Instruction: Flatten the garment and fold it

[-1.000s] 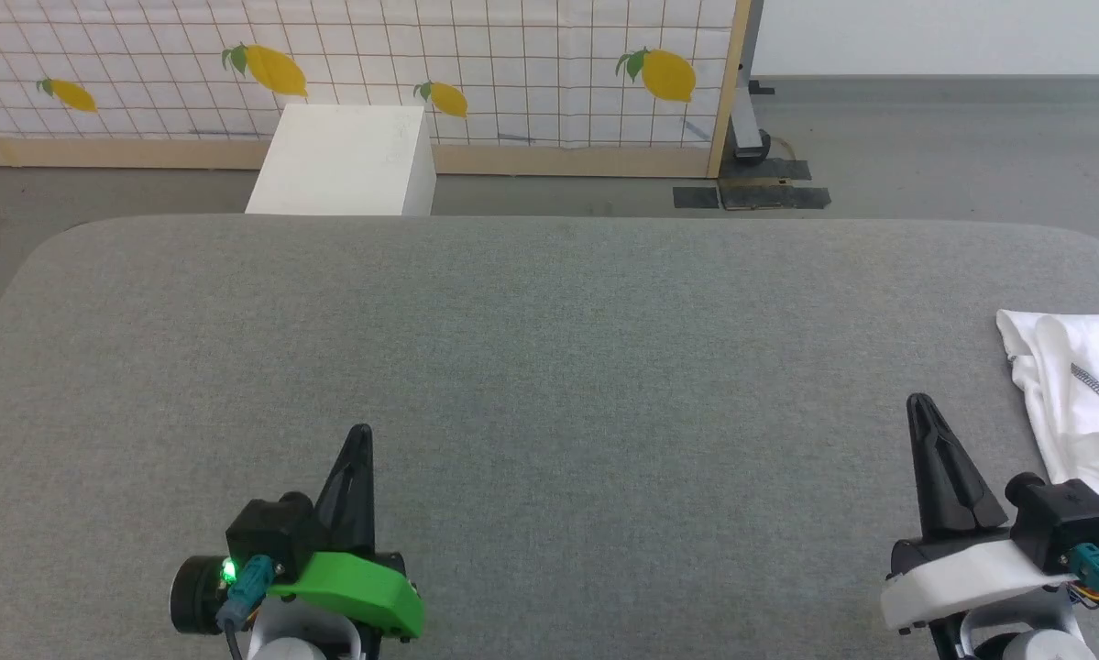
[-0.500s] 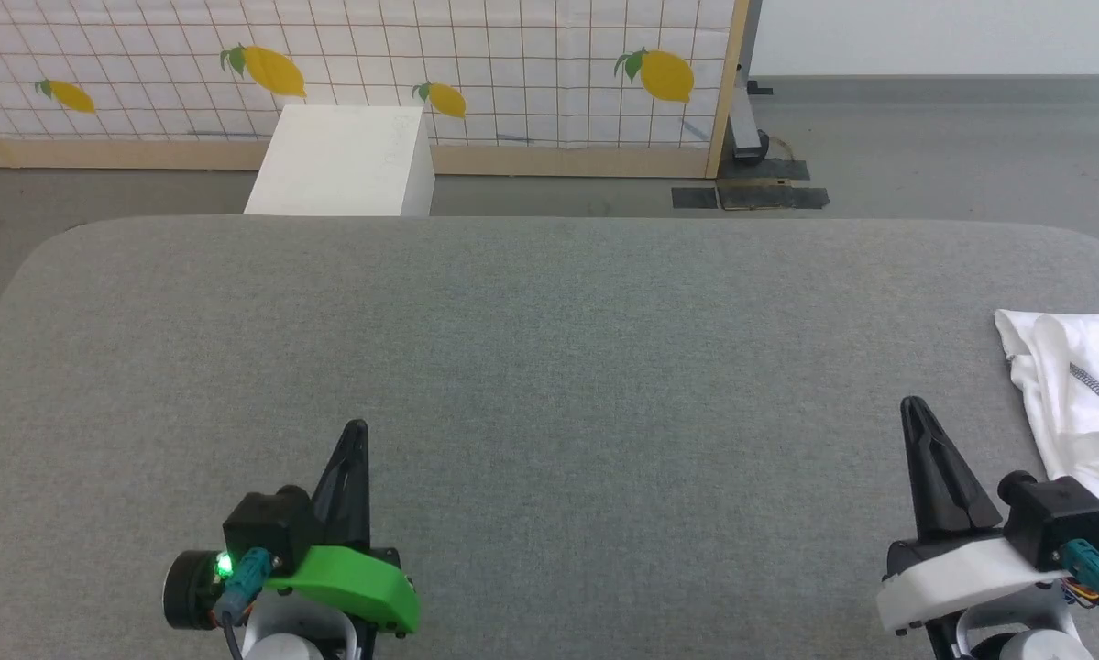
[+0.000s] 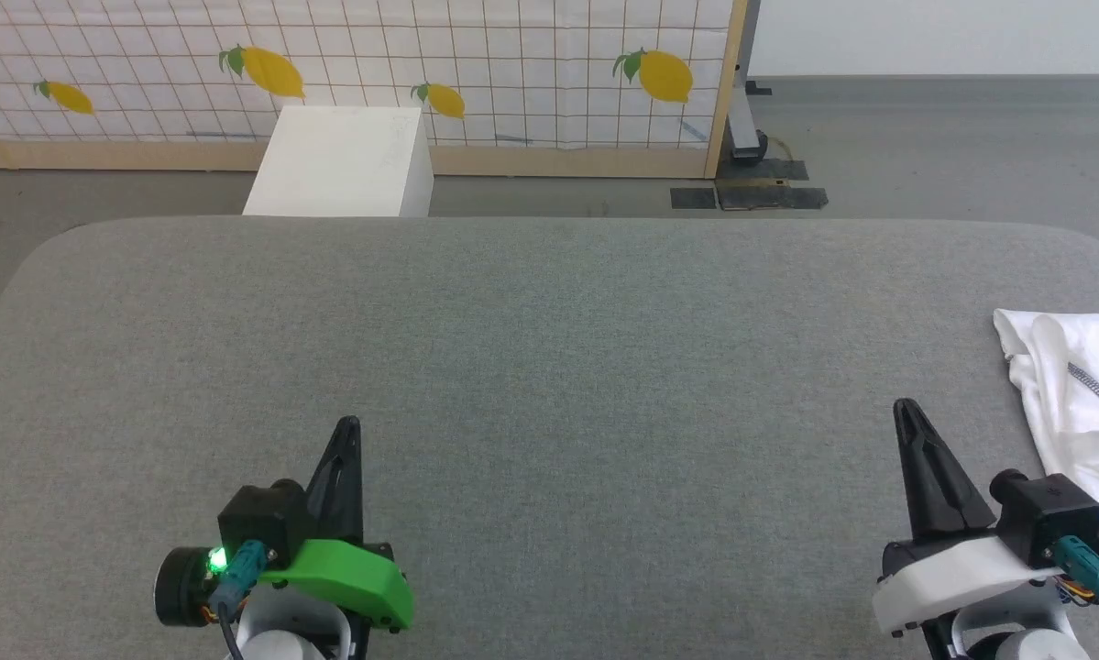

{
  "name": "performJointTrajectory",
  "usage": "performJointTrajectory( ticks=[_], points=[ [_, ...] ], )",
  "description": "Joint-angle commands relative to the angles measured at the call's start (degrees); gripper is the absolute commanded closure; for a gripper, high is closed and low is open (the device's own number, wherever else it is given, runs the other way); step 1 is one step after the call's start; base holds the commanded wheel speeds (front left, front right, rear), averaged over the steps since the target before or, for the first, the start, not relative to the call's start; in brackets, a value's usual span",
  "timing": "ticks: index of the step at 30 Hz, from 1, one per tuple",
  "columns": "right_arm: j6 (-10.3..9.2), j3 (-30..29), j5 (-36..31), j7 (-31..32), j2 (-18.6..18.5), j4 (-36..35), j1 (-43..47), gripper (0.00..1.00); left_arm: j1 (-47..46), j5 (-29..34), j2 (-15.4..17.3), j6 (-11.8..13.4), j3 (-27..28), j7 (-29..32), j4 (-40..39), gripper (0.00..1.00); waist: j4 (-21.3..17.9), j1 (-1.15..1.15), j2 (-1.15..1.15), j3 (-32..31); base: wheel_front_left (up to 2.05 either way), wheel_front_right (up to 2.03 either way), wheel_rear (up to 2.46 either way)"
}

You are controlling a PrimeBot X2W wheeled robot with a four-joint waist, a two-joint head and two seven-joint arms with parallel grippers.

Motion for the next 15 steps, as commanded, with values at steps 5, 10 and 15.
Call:
performJointTrajectory(
  ticks=[5,10,15],
  points=[
    [-0.03,0.2,-0.7,0.6,0.1,-0.2,-0.5,1.0,0.7,1.1,-0.1,0.3,0.4,0.8,-0.7,1.0,0.0,0.0,0.0,0.0,0.0,0.0,0.0],
    [-0.04,0.4,-0.9,1.1,0.1,-0.3,-0.5,1.0,0.8,1.6,-0.1,0.4,0.7,1.5,-1.2,1.0,-0.1,0.0,0.0,0.0,0.0,0.0,0.0],
    [-0.04,0.5,-1.0,1.5,0.1,-0.3,-0.6,1.0,0.9,2.0,-0.1,0.4,1.0,2.1,-1.6,1.0,-0.1,0.0,0.0,0.0,0.0,0.0,0.0]
  ],
)
